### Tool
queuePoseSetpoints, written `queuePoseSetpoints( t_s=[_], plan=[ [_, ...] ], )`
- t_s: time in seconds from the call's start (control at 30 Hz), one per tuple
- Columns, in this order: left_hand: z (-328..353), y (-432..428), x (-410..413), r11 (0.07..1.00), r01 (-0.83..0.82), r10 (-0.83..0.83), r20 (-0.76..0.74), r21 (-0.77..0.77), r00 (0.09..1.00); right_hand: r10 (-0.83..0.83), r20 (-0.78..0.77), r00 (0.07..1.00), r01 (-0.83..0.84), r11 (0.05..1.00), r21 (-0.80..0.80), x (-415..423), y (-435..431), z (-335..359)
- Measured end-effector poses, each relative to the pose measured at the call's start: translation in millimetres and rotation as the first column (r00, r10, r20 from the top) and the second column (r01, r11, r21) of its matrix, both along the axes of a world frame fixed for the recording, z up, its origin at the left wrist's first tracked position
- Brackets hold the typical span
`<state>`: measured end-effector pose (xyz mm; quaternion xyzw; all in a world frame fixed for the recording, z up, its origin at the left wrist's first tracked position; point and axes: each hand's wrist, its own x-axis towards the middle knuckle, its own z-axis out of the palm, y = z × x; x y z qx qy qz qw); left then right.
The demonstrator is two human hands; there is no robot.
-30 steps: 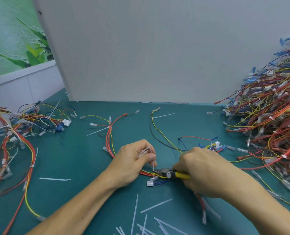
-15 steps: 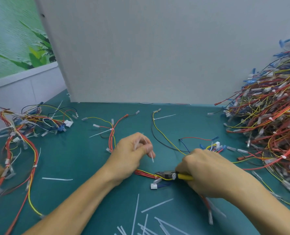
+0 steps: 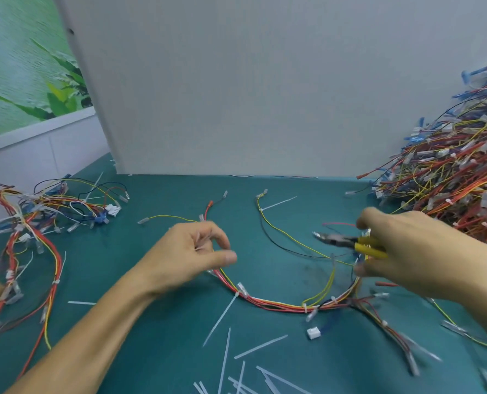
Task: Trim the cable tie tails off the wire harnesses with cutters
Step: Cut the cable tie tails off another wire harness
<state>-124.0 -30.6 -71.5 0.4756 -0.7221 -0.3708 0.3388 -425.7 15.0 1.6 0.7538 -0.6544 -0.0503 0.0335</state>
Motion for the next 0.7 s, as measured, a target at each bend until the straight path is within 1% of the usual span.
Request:
queuePoseSetpoints(
  t_s=[0.03, 0.1, 0.17, 0.23, 0.3, 0.37, 0.47, 0.57, 0.63, 0.7],
  plan=[
    [2.0, 0.8, 1.6, 0.999, 0.045, -0.044, 0.087, -0.009, 0.995, 0.013, 0.036, 0.999, -0.011, 0.998, -0.065, 3.3, 3.7, 3.3],
    [3.6, 1.1, 3.5, 0.992, 0.123, -0.126, 0.183, 0.027, 0.975, 0.093, 0.119, 0.989, -0.064, 0.973, -0.223, 16.3, 14.3, 7.9],
    [2.3, 2.0, 3.1, 0.984, 0.172, -0.174, 0.329, 0.033, 0.928, 0.189, 0.243, 0.951, -0.104, 0.94, -0.324, 35.2, 25.7, 7.4],
    [-0.9, 3.0, 2.0, 0.978, 0.209, -0.183, 0.494, 0.003, 0.85, 0.233, 0.389, 0.891, -0.124, 0.951, -0.284, 56.5, 32.9, -2.2],
    [-4.3, 4.4, 0.1, 0.973, 0.226, -0.168, 0.568, -0.033, 0.806, 0.188, 0.524, 0.831, -0.13, 0.981, -0.145, 74.3, 32.2, -21.0],
    [-7.5, 4.8, -3.1, 0.972, 0.225, -0.141, 0.587, -0.071, 0.797, 0.079, 0.591, 0.803, -0.106, 0.994, 0.011, 85.5, 24.9, -41.9],
    [-13.1, 4.6, -7.3, 0.972, 0.212, -0.121, 0.554, -0.104, 0.824, -0.019, 0.593, 0.805, -0.064, 0.991, 0.119, 93.2, 14.2, -68.3],
    [-18.6, 5.4, -11.2, 0.97, 0.205, -0.11, 0.516, -0.131, 0.85, -0.056, 0.578, 0.814, -0.02, 0.992, 0.125, 96.1, 8.4, -79.6],
    [-20.3, 6.4, -13.9, 0.964, 0.209, -0.104, 0.486, -0.167, 0.868, -0.052, 0.571, 0.819, 0.004, 0.996, 0.085, 95.6, 5.0, -82.1],
    [-19.9, 7.9, -16.6, 0.954, 0.243, -0.137, 0.464, -0.178, 0.875, -0.037, 0.55, 0.834, 0.02, 0.999, 0.036, 92.8, 1.9, -83.9]
  ],
)
